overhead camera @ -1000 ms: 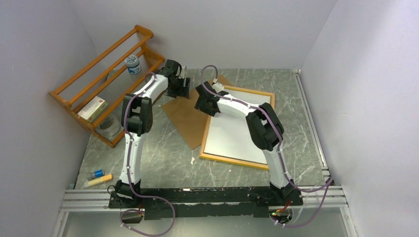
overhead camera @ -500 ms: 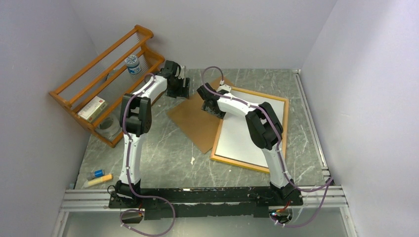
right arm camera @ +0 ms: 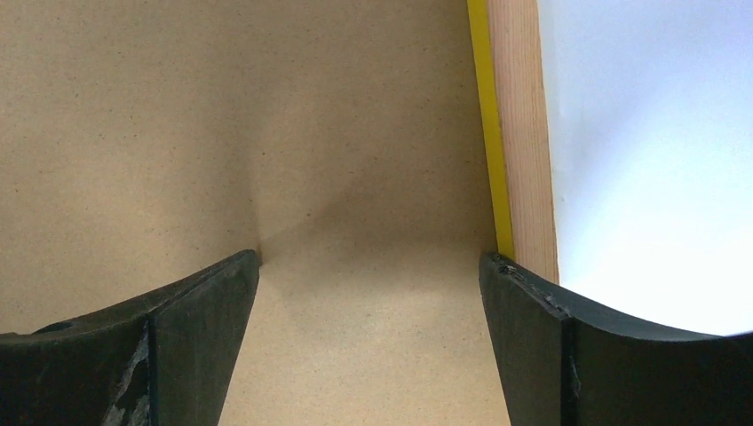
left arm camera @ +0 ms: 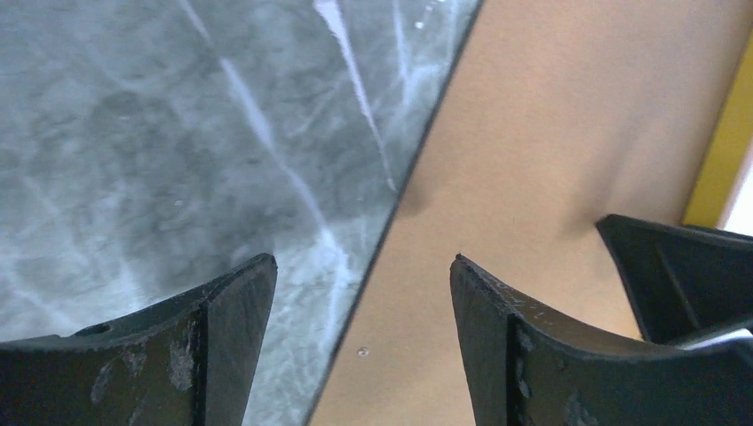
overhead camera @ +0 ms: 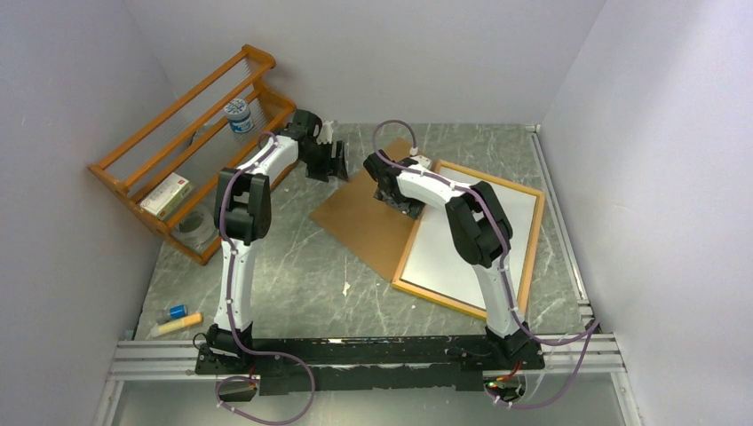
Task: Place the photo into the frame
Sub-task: Move the photo frame to the center of the board.
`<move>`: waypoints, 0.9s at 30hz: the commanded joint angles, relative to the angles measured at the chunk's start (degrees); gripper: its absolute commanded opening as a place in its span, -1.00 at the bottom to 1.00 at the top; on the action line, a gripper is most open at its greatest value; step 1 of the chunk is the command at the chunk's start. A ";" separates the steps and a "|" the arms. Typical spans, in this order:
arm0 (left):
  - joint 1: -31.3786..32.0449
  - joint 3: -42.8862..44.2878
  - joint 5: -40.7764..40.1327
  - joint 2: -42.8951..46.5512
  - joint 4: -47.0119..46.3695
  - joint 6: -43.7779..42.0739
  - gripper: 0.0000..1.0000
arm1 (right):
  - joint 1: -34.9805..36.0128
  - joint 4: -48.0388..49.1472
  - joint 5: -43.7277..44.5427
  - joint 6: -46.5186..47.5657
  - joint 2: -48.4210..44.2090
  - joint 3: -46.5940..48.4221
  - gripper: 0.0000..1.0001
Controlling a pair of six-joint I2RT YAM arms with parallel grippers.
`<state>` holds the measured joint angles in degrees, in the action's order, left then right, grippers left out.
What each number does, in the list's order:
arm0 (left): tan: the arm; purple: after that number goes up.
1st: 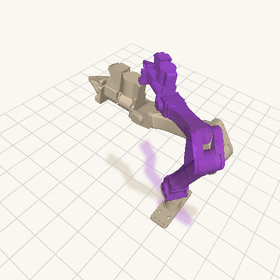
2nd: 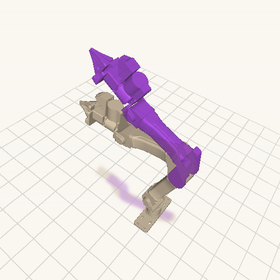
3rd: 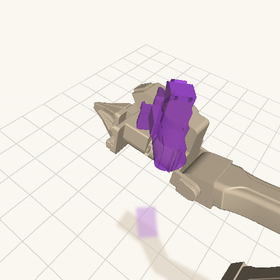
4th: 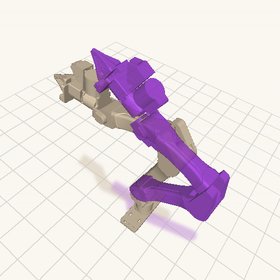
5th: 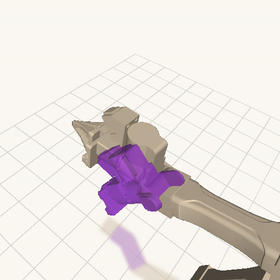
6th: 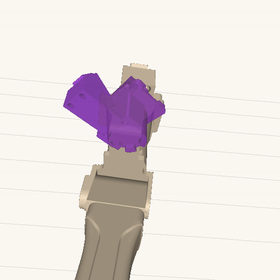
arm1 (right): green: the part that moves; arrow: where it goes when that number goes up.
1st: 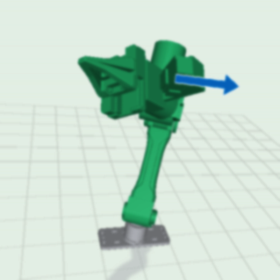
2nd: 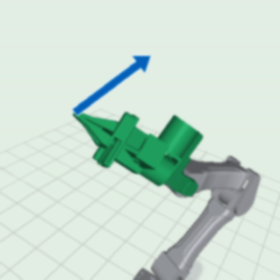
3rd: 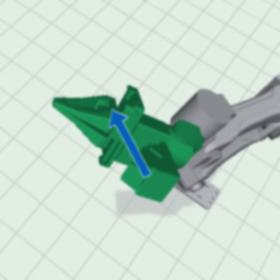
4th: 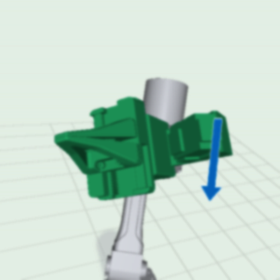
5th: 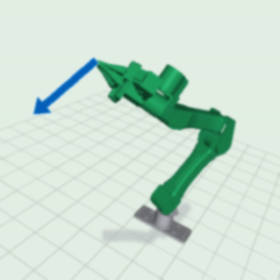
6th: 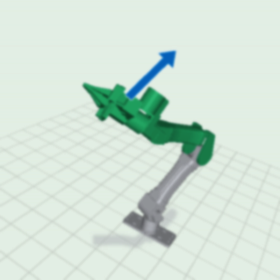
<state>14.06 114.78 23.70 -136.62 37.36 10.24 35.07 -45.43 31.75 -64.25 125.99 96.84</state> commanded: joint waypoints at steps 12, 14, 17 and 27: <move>0.84 -8.12 8.74 -1.33 2.32 3.54 0.52 | -4.82 -3.24 -4.26 1.51 -3.50 -6.08 0.98; 0.83 -9.06 9.21 -1.28 2.45 3.69 0.52 | -5.22 -2.82 -5.22 1.58 -3.60 -6.94 0.98; 0.81 -10.62 9.86 -0.81 1.87 4.12 0.49 | -5.82 0.71 -7.98 3.45 -4.90 -9.58 0.98; 2.83 -13.25 -1.97 2.20 2.33 3.74 -0.09 | -8.41 12.37 -19.09 8.26 -9.35 -17.33 0.95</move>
<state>14.63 105.84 33.58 -134.32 34.06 14.92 27.81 -34.50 18.70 -57.60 116.42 83.02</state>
